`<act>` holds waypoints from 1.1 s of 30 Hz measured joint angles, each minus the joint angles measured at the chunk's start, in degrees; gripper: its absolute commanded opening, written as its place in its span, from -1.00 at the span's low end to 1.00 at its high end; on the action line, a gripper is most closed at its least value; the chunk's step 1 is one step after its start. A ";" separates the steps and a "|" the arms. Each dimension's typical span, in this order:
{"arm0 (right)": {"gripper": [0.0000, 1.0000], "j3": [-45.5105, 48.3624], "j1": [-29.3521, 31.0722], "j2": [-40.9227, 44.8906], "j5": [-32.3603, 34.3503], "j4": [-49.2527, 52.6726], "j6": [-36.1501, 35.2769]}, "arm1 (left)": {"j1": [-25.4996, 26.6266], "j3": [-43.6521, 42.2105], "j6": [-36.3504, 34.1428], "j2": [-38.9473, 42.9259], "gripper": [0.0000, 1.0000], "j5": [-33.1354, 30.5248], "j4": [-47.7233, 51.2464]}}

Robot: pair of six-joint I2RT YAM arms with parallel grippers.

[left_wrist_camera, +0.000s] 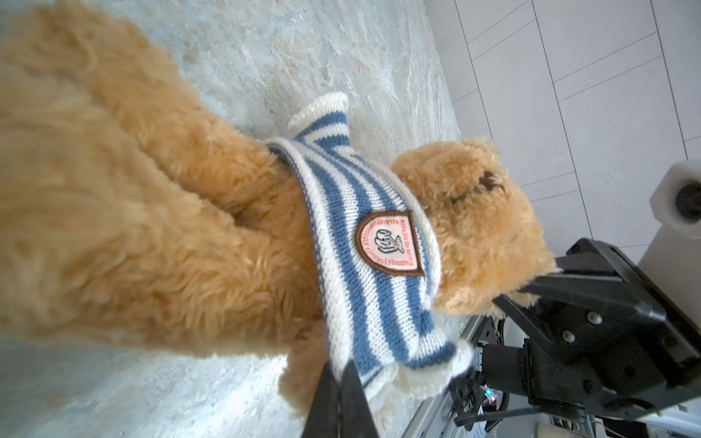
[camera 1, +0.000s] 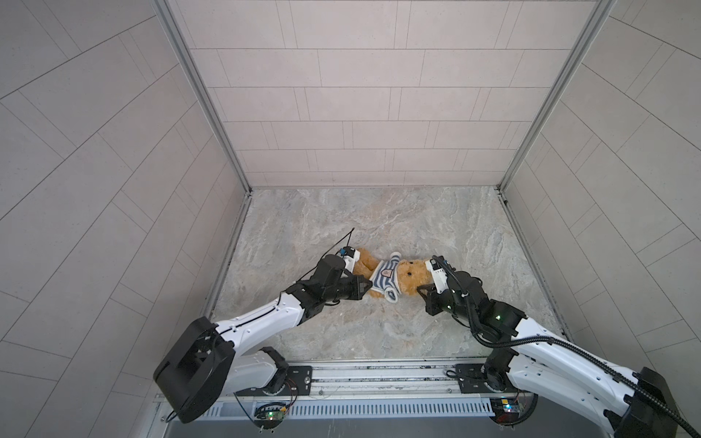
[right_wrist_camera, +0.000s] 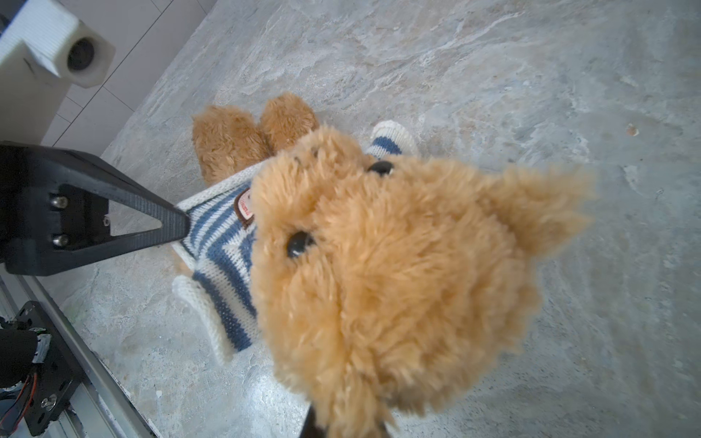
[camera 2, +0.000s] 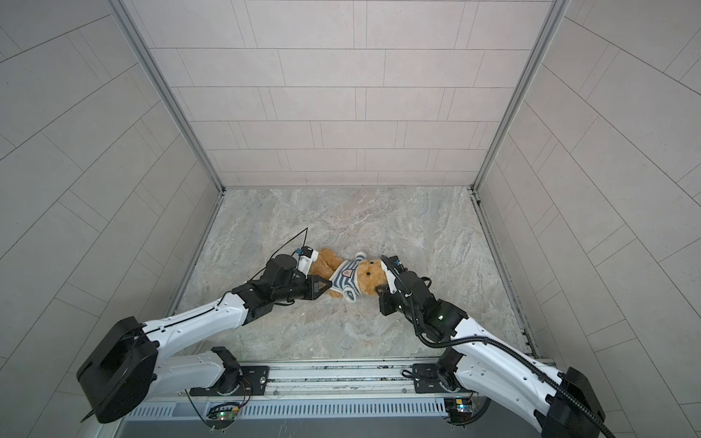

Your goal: Dress the teddy bear

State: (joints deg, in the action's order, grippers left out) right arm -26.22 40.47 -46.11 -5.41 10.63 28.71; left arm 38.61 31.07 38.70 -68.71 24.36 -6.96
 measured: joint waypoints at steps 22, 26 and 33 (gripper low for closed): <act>-1.00 0.00 0.17 2.16 -0.74 1.92 4.94 | -1.09 -3.26 -9.46 6.91 -1.00 -0.94 13.38; -1.00 -0.17 0.35 2.82 -0.61 2.78 7.15 | -1.60 -2.51 -9.88 6.10 -0.97 -2.14 13.94; -1.00 -5.70 2.95 0.66 2.08 3.91 12.79 | -0.92 -0.28 -7.87 4.68 -0.76 -2.12 11.87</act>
State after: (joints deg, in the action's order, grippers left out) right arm -31.92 43.42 -45.45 -3.33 14.55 41.50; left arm 37.69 30.79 30.83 -64.03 22.24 4.91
